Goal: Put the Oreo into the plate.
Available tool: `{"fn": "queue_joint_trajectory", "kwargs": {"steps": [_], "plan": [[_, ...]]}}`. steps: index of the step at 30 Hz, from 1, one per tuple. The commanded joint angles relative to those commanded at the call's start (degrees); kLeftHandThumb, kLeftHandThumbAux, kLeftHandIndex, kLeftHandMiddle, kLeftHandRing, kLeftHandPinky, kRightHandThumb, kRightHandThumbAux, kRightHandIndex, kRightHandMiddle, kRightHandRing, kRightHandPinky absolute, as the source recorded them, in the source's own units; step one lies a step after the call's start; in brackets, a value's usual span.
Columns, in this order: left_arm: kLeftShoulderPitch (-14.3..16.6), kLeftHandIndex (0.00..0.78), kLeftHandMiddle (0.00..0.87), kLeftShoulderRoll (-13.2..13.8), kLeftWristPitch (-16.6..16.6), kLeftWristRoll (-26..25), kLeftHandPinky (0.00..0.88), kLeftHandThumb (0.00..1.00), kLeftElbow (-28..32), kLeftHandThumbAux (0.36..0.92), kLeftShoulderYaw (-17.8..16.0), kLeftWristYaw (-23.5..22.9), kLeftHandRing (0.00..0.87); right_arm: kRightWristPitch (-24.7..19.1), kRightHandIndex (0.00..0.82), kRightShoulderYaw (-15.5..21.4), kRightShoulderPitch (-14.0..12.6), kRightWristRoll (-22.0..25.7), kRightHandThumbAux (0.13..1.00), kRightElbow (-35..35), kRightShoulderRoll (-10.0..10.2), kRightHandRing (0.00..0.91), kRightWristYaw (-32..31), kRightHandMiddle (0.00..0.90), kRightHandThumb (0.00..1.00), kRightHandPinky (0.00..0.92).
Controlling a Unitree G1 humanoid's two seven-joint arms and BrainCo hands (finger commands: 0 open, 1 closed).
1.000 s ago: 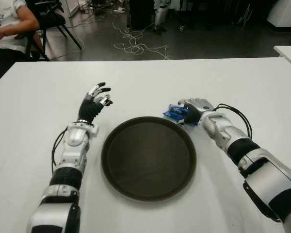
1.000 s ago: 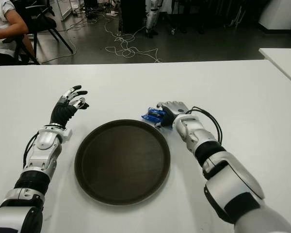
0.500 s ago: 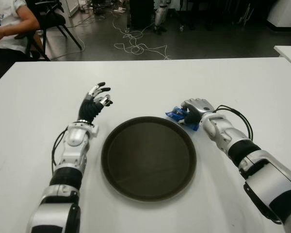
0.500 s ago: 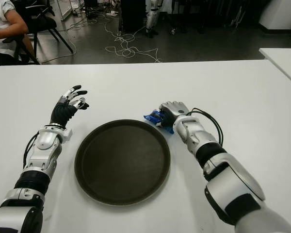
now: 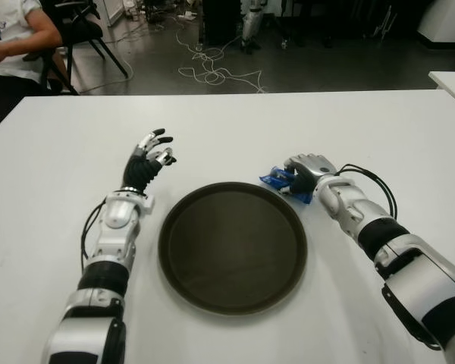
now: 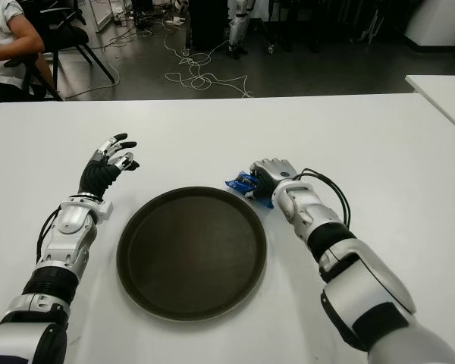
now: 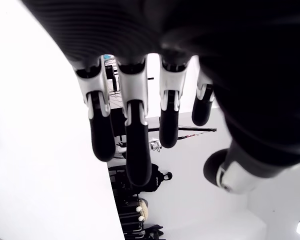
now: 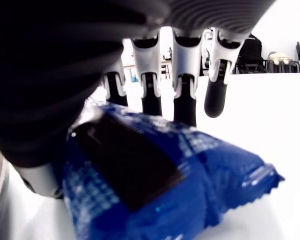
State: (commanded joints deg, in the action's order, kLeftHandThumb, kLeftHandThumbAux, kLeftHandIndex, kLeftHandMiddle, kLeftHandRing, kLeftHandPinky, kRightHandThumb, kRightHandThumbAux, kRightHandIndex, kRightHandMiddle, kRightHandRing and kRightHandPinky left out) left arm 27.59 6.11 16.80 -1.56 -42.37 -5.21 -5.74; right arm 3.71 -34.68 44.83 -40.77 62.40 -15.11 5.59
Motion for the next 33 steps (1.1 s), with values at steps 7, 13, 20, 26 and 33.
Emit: {"fn": "queue_joint_trajectory", "kwargs": {"steps": [7,13,20,26,33], "plan": [[0.0,0.16,0.238,-0.2,0.6,-0.4,0.375,1.0,-0.3,0.645,-0.2,-0.4,0.453,-0.2,0.467,0.0,0.0,-0.4,0.662,-0.4,-0.1,0.462,-0.4,0.463,0.2,0.45],[0.2,0.158,0.226,-0.1,0.6,-0.6,0.364,1.0,-0.9,0.646,-0.3,-0.8,0.452,-0.3,0.424,0.0,0.1,-0.3,0.651,0.0,0.0,0.437,-0.5,0.427,0.183,0.43],[1.0,0.153,0.226,0.0,0.7,-0.9,0.358,1.0,-2.5,0.646,-0.6,-1.2,0.453,1.7,0.477,1.8,0.0,1.1,0.704,-0.1,-0.3,0.531,1.5,0.523,0.239,0.534],[1.5,0.153,0.227,0.2,1.7,-0.6,0.348,1.0,-3.8,0.645,-0.4,-1.3,0.454,3.2,0.504,3.5,0.6,1.6,0.74,-0.2,-0.9,0.593,4.7,0.577,0.274,0.584],[1.8,0.162,0.229,0.5,2.9,-0.4,0.358,1.0,-5.1,0.645,-0.4,-1.3,0.454,4.4,0.516,6.1,0.3,2.1,0.772,-2.7,-1.9,0.63,9.2,0.613,0.288,0.617]]}}
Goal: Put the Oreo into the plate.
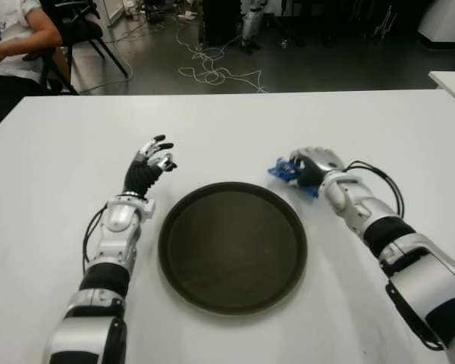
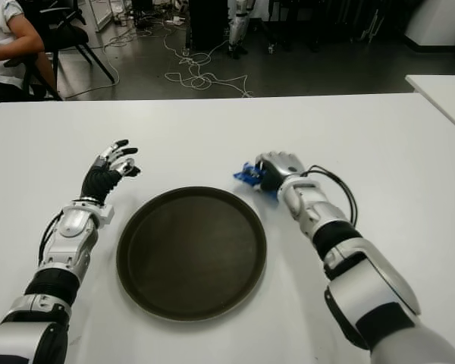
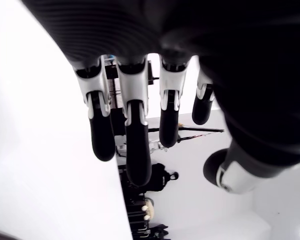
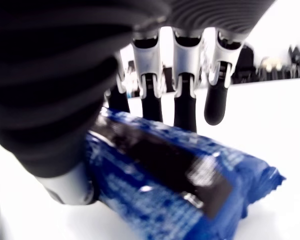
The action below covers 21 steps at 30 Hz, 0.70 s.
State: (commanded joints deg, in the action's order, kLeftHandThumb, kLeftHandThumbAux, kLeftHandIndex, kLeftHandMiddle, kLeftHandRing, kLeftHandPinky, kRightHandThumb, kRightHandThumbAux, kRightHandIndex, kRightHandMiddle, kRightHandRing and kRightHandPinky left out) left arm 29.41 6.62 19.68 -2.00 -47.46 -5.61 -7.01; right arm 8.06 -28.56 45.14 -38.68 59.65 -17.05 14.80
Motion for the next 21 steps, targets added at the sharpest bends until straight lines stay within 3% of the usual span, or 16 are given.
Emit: {"fn": "queue_joint_trajectory", "kwargs": {"steps": [5,8,14,21], "plan": [[0.1,0.158,0.224,0.0,0.4,0.0,0.352,1.0,-0.5,0.646,0.0,0.1,0.451,0.0,0.533,2.7,-1.1,0.6,0.792,-5.7,-2.1,0.675,0.8,0.666,0.267,0.663],[0.2,0.151,0.22,0.2,0.4,0.3,0.346,1.0,-0.7,0.646,0.1,0.4,0.45,-0.9,0.555,5.6,-4.0,1.0,0.8,-14.7,-3.8,0.708,1.8,0.702,0.261,0.694],[0.3,0.15,0.22,0.5,0.3,0.5,0.347,1.0,-1.2,0.646,0.1,0.4,0.45,-3.3,0.598,9.8,-9.8,1.4,0.812,-28.9,-4.3,0.757,2.2,0.751,0.227,0.74],[0.5,0.158,0.221,0.4,0.7,0.4,0.342,1.0,-1.8,0.646,-0.1,0.4,0.45,-4.7,0.634,12.5,-13.6,0.5,0.819,-37.3,-4.4,0.784,3.6,0.776,0.176,0.77]]}}
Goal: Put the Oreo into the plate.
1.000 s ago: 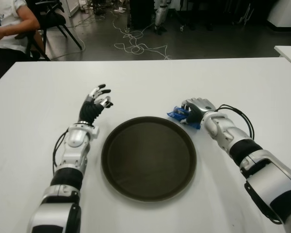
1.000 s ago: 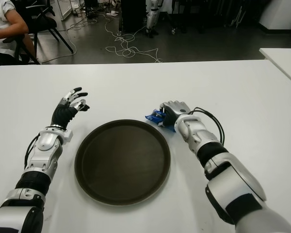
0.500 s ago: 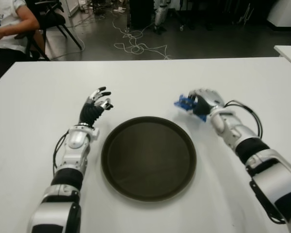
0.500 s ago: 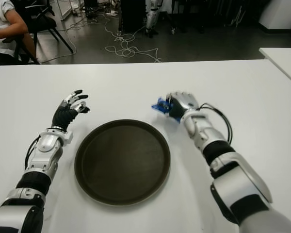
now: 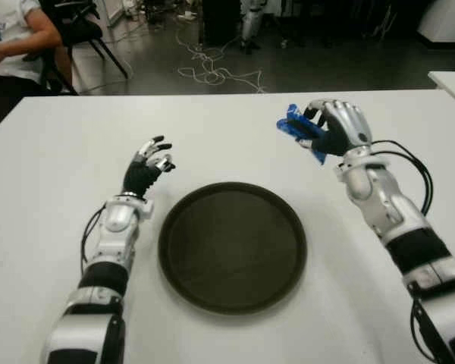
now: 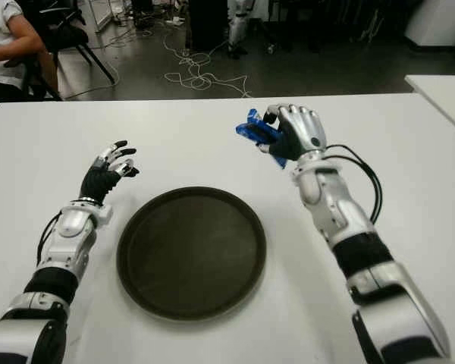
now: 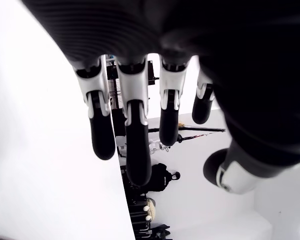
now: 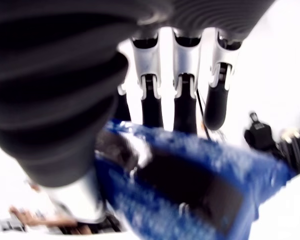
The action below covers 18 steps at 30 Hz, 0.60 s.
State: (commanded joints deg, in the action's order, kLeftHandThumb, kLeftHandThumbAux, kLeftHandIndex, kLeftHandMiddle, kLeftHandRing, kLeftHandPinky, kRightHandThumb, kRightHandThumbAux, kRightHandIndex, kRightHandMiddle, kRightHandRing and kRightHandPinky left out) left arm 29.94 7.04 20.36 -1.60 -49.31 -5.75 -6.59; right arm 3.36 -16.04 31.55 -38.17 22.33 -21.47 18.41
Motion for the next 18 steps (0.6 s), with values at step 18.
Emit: {"fn": "queue_joint_trajectory", "kwargs": {"steps": [18], "plan": [[-0.1,0.155,0.228,-0.3,0.2,-0.6,0.344,1.0,0.5,0.644,-0.1,-0.4,0.451,-1.0,0.632,-1.9,-7.5,-5.0,0.802,-16.5,3.0,0.805,2.6,0.791,0.129,0.81]]}}
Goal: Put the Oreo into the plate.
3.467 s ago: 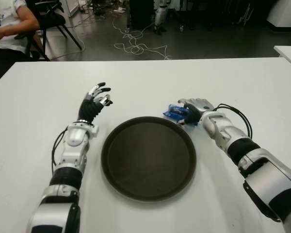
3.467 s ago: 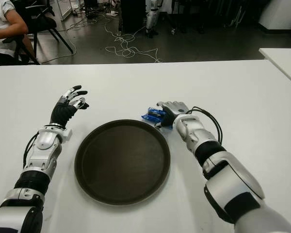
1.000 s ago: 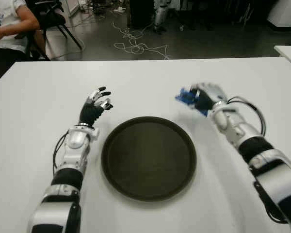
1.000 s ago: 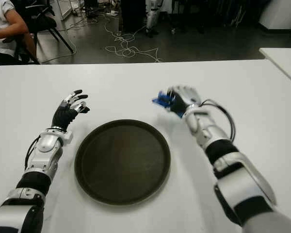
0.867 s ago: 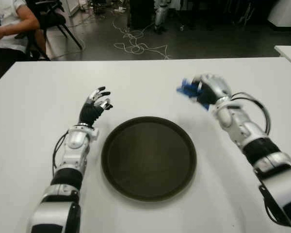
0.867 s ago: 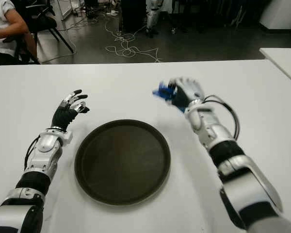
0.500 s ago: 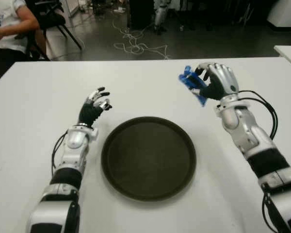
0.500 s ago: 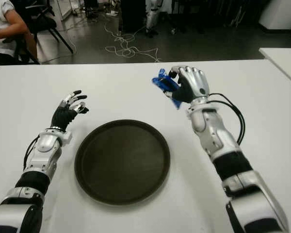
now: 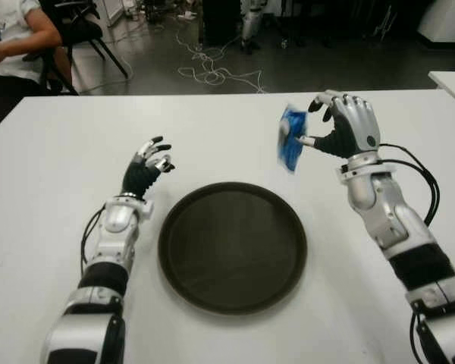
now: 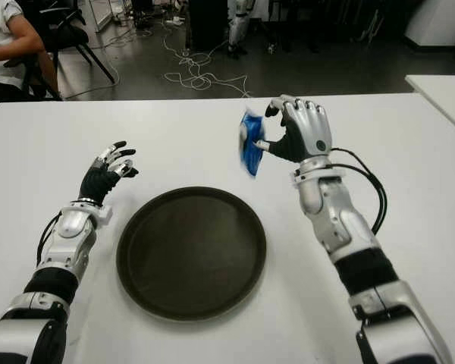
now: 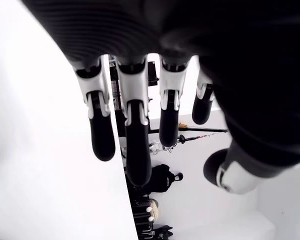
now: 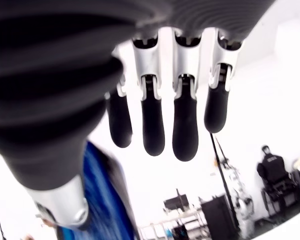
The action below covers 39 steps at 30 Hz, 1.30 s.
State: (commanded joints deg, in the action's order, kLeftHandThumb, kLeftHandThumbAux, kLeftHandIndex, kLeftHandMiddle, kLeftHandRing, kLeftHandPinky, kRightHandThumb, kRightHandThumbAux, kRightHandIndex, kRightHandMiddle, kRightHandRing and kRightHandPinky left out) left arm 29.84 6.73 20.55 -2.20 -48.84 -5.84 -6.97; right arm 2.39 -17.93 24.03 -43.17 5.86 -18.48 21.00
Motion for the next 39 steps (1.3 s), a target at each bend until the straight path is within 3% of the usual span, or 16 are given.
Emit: {"fn": "queue_joint_trajectory", "kwargs": {"steps": [3,6,9,17,23,39], "plan": [[0.1,0.156,0.223,0.0,-0.2,0.0,0.343,1.0,0.1,0.644,0.1,0.0,0.451,0.3,0.64,-2.7,-2.2,-1.5,0.811,-3.2,2.4,0.807,-0.2,0.792,0.141,0.813],[0.1,0.156,0.223,0.0,-0.3,0.0,0.344,1.0,0.0,0.644,0.1,0.0,0.451,0.4,0.645,-3.4,-3.0,-2.1,0.814,-3.9,3.3,0.808,-0.4,0.793,0.142,0.812],[0.0,0.155,0.229,0.0,-0.8,0.2,0.34,1.0,0.4,0.645,0.2,0.3,0.451,8.3,0.65,-9.0,-4.9,-0.4,0.819,2.1,4.9,0.804,-1.1,0.791,0.133,0.802],[0.2,0.147,0.239,0.1,-1.0,0.6,0.361,1.0,0.2,0.645,0.3,0.7,0.452,16.4,0.649,-11.4,-5.1,4.0,0.82,0.0,0.7,0.796,-15.7,0.788,0.162,0.791],[-0.1,0.148,0.241,-0.2,-0.7,0.1,0.357,1.0,0.6,0.645,0.1,0.3,0.452,16.6,0.655,-10.9,-4.6,5.1,0.814,-1.6,-0.1,0.801,-23.3,0.793,0.154,0.803],[0.1,0.156,0.231,-0.1,0.2,0.0,0.349,1.0,0.1,0.644,-0.1,0.6,0.454,13.5,0.626,-9.4,-5.6,3.6,0.797,-3.3,1.1,0.791,-27.5,0.782,0.168,0.795]]}}
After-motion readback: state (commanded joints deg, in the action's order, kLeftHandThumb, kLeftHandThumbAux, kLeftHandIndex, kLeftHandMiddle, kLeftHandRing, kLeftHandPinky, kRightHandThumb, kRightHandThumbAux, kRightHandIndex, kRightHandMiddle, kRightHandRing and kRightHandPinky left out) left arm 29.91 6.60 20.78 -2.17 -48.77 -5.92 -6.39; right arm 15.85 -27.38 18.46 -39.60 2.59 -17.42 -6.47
